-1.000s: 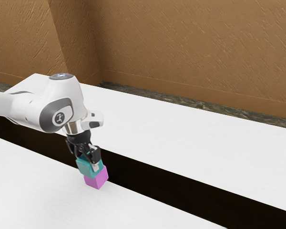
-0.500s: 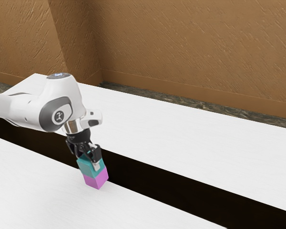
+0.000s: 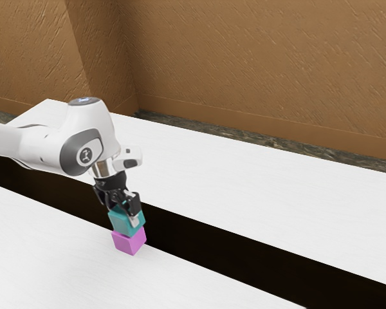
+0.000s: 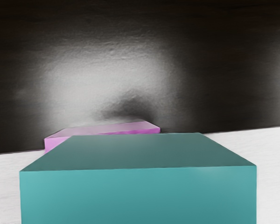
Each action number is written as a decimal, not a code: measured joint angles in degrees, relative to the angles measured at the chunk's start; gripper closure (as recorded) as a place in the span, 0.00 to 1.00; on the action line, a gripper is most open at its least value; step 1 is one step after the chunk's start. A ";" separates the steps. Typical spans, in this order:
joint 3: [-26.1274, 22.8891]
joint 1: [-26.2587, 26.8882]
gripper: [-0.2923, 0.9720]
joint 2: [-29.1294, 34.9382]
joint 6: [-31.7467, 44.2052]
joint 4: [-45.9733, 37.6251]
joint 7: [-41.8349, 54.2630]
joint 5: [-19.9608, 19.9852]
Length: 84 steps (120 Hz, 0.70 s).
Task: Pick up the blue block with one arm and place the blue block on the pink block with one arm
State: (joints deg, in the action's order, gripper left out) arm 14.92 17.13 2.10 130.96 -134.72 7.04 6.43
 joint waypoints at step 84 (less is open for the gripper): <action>0.24 -0.24 0.30 0.38 0.01 -0.04 1.74 0.66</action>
State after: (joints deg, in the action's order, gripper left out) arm 15.16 16.89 2.47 130.96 -134.76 8.78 7.10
